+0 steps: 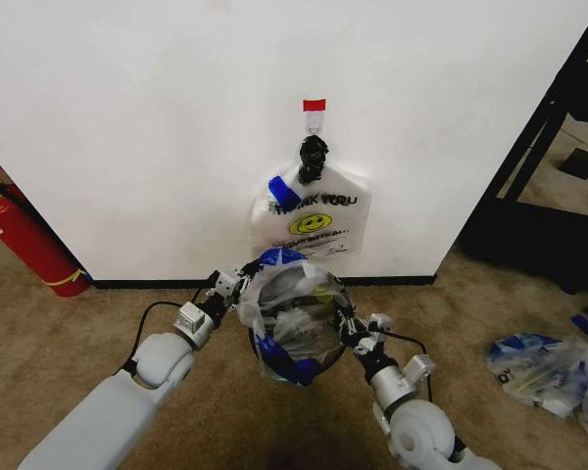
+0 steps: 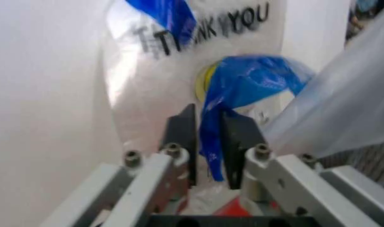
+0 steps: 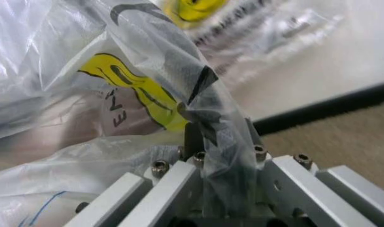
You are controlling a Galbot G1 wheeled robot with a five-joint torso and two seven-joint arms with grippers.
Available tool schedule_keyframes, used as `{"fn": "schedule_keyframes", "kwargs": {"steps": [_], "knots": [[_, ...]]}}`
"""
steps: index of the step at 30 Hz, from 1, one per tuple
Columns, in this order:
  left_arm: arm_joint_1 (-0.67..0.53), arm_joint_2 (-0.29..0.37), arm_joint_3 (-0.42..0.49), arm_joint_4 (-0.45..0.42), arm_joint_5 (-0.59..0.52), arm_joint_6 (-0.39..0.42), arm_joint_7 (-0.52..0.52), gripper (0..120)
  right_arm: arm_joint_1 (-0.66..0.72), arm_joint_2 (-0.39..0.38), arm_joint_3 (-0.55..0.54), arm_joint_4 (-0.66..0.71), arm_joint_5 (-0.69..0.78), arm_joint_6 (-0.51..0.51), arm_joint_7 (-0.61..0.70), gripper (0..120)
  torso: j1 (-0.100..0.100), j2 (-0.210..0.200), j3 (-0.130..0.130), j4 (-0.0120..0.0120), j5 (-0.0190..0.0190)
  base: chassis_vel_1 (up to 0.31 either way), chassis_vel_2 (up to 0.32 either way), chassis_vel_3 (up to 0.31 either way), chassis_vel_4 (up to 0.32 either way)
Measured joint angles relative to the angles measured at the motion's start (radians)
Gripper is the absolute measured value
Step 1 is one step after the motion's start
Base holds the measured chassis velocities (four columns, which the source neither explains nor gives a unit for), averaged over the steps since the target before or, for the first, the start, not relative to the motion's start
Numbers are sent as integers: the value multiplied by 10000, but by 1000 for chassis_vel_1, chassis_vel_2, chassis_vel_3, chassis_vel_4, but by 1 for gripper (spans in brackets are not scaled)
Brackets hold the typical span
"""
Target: Pick up the garbage bag from the wall and place it over the trash bin.
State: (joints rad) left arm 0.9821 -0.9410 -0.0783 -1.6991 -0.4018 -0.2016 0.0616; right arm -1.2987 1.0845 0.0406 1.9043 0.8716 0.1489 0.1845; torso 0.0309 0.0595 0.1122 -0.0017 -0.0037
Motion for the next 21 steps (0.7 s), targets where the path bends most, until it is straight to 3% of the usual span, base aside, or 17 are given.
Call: {"fn": "schedule_keyframes", "kwargs": {"steps": [6,8,10,12,14,16,21], "knots": [[292,-24,-345,16,-1515,88,-660,48,-89,221,-72,214,-62,-517,1565,0,0,0,1,2,-2,0,0,0,0],[359,-13,-402,-75,-1737,89,-600,52,-88,251,-80,215,-90,-547,1716,0,0,0,1,2,-1,0,0,0,0],[477,40,-474,-256,-2102,90,-283,56,-86,296,-84,212,-172,-583,1939,0,0,0,0,3,1,0,0,0,0],[512,128,-501,-334,-2246,114,768,68,-96,342,-69,104,-406,-595,2074,0,0,0,0,1,0,0,0,0,0],[395,211,-504,-185,-1874,370,1772,77,-68,336,-94,35,-525,-603,2061,0,0,0,0,0,1,0,0,0,0],[337,233,-503,-110,-1725,491,2015,79,-58,329,-99,33,-549,-607,2041,0,0,0,0,0,1,0,0,0,0],[-150,459,-569,616,-1111,1017,3221,98,-16,231,-7,-41,-878,-563,1816,0,0,0,1,1,-3,0,0,0,0]]}}
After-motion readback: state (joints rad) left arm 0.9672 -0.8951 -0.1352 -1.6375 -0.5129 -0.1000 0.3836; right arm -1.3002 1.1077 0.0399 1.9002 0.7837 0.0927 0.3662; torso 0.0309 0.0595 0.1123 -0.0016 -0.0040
